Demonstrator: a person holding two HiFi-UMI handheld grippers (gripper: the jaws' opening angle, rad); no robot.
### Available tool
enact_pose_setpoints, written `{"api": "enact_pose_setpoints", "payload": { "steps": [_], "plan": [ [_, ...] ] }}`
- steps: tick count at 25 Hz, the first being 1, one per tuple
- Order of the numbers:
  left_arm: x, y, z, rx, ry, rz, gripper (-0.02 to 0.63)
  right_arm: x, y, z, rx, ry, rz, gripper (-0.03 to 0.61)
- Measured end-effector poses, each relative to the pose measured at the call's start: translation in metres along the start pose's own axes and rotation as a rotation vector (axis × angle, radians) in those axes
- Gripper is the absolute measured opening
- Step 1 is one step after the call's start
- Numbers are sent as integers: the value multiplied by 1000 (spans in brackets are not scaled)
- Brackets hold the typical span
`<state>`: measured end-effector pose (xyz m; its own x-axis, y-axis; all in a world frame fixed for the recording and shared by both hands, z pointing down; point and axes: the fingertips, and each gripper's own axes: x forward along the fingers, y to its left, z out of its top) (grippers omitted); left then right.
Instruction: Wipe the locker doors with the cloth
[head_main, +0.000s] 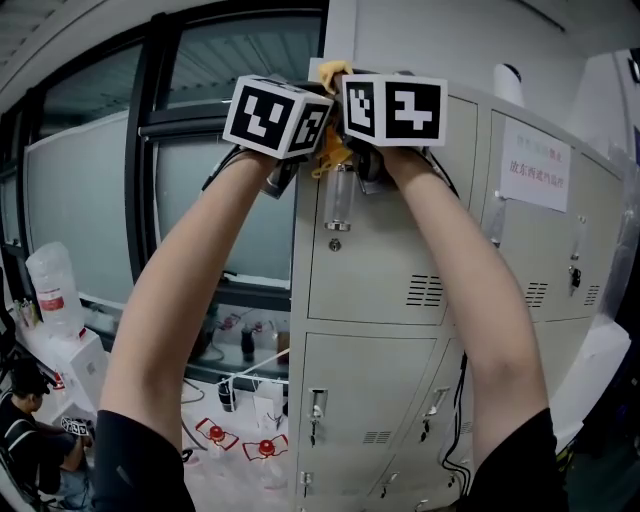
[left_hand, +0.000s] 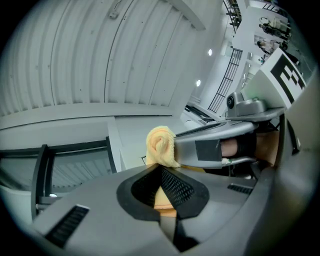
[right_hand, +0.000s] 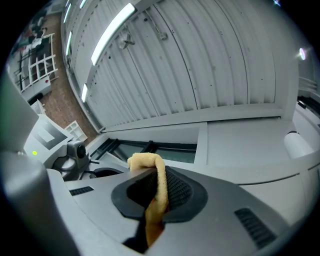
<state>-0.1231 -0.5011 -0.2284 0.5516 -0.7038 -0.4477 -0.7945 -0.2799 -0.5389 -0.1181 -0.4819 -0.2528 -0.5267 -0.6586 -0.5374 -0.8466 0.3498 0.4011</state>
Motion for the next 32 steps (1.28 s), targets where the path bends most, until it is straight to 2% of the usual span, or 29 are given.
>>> {"api": "enact_pose_setpoints", "payload": {
  "steps": [5, 8, 15, 32],
  "plan": [
    [2, -1, 2, -14, 32, 16, 20, 2, -3, 2, 1, 19, 13, 51],
    [5, -5, 2, 7, 61, 22, 20, -2, -7, 1, -6, 22, 18, 51],
    [22, -30, 9, 22, 73, -1, 20, -18, -32, -2, -22, 30, -1, 51],
    [97, -137, 45, 48, 58, -105, 20, -87, -149, -11, -35, 73, -102, 51]
  ]
}}
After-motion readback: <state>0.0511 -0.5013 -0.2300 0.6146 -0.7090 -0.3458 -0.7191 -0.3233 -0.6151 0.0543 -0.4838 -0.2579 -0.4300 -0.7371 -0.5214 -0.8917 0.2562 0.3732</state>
